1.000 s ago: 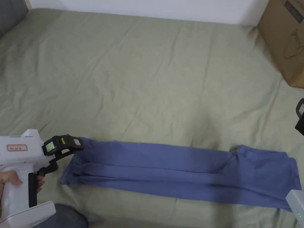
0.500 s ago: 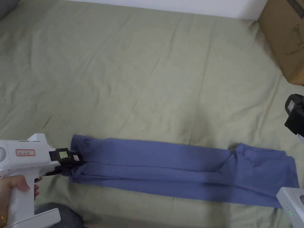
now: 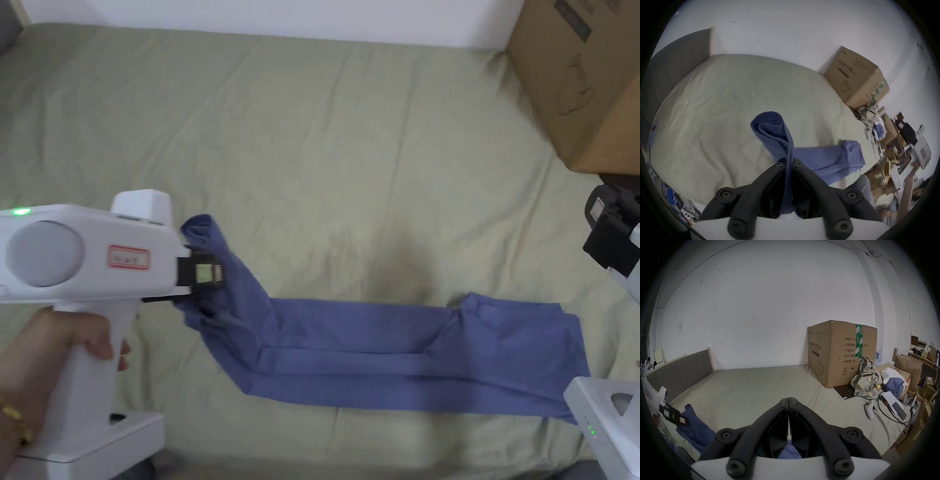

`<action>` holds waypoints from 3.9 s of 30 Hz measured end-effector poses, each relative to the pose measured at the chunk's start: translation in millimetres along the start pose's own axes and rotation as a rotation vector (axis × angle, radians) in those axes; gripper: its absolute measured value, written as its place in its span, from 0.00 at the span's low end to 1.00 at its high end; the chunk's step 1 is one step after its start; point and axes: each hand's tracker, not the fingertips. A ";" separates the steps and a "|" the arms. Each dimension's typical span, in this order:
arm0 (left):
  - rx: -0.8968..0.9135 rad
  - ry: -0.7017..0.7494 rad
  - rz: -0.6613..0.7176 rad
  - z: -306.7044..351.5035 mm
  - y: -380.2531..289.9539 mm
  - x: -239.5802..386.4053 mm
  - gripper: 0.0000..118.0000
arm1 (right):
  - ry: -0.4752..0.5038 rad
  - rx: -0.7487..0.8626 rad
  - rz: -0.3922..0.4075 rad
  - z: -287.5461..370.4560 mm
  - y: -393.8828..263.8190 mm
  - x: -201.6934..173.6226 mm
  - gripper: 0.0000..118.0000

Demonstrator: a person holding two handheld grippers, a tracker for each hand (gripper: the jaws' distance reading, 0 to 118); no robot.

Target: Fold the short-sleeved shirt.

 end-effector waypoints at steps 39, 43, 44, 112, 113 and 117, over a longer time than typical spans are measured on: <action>-0.185 0.008 -0.207 -181.3 -107.8 132.6 0.00 | -0.088 -0.007 -0.053 23.6 -14.4 49.1 0.00; -0.203 -0.003 -0.336 -190.0 -132.1 165.7 0.00 | -0.098 -0.007 -0.052 27.1 -13.8 52.5 0.00; -0.206 -0.017 -0.378 -190.9 -136.6 173.2 0.00 | -0.099 -0.007 -0.054 27.7 -13.6 53.2 0.00; -0.063 0.276 0.156 11.0 9.1 -37.5 0.08 | 0.027 -0.022 0.019 11.3 -6.6 9.3 0.00; -0.071 0.256 0.107 3.7 8.6 -19.4 0.08 | 0.030 -0.019 0.014 11.9 -6.5 9.6 0.00; -0.118 0.220 -0.056 -31.5 2.3 43.1 0.08 | 0.031 -0.005 0.011 19.7 -5.3 12.7 0.00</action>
